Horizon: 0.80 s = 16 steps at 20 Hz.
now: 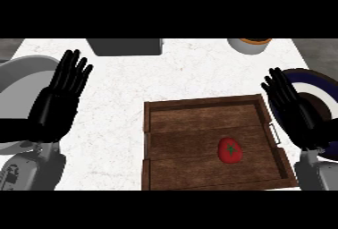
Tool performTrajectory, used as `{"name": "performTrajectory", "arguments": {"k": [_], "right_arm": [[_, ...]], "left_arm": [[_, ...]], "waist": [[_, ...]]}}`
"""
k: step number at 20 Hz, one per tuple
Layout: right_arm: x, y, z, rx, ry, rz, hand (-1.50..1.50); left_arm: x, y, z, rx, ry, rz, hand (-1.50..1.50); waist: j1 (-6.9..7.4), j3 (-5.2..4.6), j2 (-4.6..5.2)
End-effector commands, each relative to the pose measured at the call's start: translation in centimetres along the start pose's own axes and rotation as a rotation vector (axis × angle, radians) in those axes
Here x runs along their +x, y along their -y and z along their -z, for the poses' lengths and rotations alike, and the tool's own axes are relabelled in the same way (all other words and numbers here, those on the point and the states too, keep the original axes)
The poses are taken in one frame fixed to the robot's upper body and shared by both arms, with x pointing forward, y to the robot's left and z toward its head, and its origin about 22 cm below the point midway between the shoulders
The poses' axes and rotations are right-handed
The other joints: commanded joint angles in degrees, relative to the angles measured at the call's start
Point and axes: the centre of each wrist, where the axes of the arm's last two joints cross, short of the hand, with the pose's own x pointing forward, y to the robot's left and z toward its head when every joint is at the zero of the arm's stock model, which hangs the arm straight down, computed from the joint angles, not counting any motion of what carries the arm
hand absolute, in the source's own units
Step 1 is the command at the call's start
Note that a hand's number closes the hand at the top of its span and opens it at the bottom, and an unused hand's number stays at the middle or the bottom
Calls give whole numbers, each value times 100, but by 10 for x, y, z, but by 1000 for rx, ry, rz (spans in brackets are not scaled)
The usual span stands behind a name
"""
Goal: Pick the tomato from the tray and place it in the plate
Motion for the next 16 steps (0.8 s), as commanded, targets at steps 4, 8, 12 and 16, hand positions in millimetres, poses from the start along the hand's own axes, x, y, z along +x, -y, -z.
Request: {"name": "performTrajectory", "arguments": {"k": [4, 8, 12, 16], "right_arm": [[17, 13, 12, 259, 101, 9, 150], [105, 39, 12, 284, 230, -723, 150], [-43, 67, -37, 23, 281, -129, -150], [-60, 74, -43, 286, 249, -283, -150]], "left_arm": [[-27, -39, -14, 126, -236, 214, 0], [-50, -51, -40, 157, -377, 240, 0], [-64, -55, -46, 174, -434, 273, 0], [-57, -46, -36, 188, -420, 276, 0]], "waist": [[227, 74, 167], [192, -56, 56], [157, 79, 174], [222, 68, 143]]}}
